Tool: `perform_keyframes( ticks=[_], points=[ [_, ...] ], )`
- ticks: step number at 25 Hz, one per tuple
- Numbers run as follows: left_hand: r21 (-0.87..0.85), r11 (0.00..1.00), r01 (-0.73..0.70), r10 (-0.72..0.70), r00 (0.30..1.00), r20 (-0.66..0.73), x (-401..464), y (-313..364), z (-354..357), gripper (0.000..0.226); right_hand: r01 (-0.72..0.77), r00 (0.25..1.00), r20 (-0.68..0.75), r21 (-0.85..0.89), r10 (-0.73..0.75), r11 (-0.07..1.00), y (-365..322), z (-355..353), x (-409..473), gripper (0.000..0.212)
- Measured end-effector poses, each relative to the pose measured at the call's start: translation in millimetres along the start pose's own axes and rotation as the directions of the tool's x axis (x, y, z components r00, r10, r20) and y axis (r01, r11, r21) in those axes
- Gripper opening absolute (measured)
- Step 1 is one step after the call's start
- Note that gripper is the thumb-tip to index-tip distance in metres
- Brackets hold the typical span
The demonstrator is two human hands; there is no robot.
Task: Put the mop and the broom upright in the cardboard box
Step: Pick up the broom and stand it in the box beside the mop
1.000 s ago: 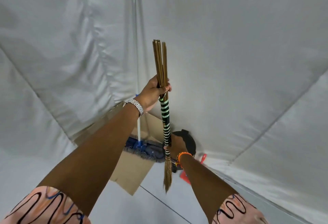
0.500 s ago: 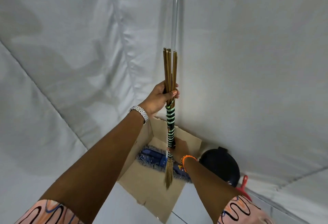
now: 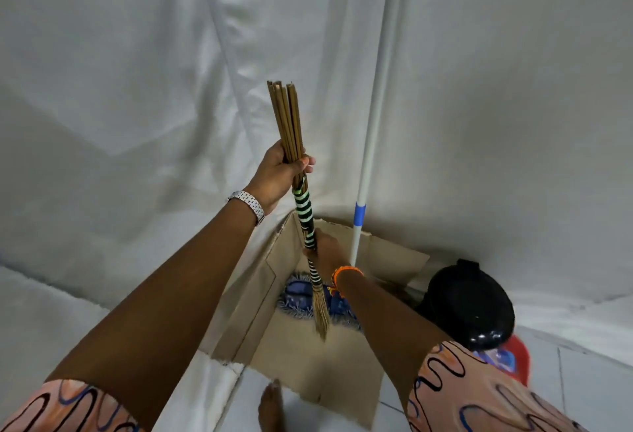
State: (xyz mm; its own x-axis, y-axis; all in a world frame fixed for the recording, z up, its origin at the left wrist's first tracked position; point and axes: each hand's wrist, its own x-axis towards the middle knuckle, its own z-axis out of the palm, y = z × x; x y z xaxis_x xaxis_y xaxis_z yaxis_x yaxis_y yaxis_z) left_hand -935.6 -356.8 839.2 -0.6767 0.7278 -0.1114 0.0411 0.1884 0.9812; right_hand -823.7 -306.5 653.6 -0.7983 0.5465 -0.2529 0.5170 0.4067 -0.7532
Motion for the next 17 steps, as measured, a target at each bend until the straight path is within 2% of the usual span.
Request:
perform_keyframes(
  ticks=[4, 8, 12, 15, 17],
  points=[
    [-0.004, 1.0, 0.007, -0.006, 0.999, 0.042, 68, -76, -29, 0.021, -0.124, 0.99, -0.071, 0.026, 0.126, 0.992, 15, 53, 74, 0.028],
    [0.03, 0.998, 0.049, -0.052, 0.992, 0.112, 119, -152, -43, 0.017, -0.207, 0.974, -0.1, -0.035, 0.202, 0.978, 52, 102, 126, 0.023],
    [0.135, 0.991, -0.022, -0.003, 0.983, 0.182, 136, -172, -34, 0.011, -0.218, 0.966, -0.14, 0.0, 0.216, 0.976, 82, 111, 156, 0.02],
    [0.173, 0.985, -0.03, 0.003, 0.988, 0.153, 164, -235, -36, 0.01, -0.215, 0.969, -0.125, 0.003, 0.214, 0.977, 115, 151, 196, 0.023],
    [0.186, 0.982, -0.031, 0.014, 0.995, 0.095, 173, -250, -39, 0.011, -0.221, 0.965, -0.137, 0.019, 0.222, 0.975, 116, 158, 208, 0.022]
  ],
)
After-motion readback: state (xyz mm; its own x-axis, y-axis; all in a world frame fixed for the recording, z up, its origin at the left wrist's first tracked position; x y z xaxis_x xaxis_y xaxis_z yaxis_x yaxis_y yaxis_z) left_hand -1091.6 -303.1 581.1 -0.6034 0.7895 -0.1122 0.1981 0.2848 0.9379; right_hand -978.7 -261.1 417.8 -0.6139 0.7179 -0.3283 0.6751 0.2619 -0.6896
